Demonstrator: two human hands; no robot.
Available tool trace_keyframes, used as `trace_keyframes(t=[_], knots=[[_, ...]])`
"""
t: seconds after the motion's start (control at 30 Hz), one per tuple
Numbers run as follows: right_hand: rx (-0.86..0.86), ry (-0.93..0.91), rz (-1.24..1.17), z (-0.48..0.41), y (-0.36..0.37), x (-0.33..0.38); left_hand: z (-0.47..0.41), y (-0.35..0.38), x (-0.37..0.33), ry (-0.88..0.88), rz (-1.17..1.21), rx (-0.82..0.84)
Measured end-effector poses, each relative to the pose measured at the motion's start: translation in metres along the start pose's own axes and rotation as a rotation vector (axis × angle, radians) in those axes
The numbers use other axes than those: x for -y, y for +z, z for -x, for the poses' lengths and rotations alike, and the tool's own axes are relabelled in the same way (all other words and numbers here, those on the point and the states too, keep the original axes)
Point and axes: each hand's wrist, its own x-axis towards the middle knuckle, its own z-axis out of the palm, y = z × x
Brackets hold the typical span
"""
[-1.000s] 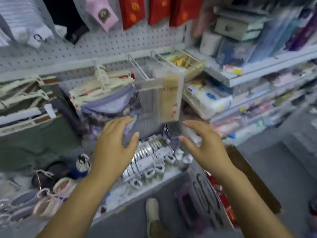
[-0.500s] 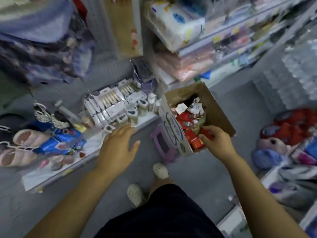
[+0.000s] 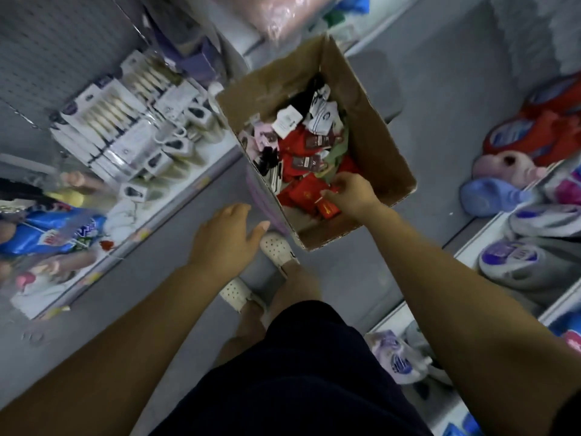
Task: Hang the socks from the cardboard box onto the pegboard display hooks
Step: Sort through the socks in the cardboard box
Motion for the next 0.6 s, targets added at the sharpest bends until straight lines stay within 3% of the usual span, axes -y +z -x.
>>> trace_keyframes(t=[0.23,0.47,0.6], knots=[[0.204,0.082,0.120,-0.085,0.031,-0.023,-0.064,0.025,-0.019,-0.302,0.367,0.057],[0.319,-0.004,0.516,-0.122,0.040,-0.039,-0.083,0.036,-0.018,-0.274,0.413,0.072],[0.367,-0.049,0.589,-0.131,0.034,-0.043,-0.083,0.041,-0.016,-0.236,0.462,0.079]])
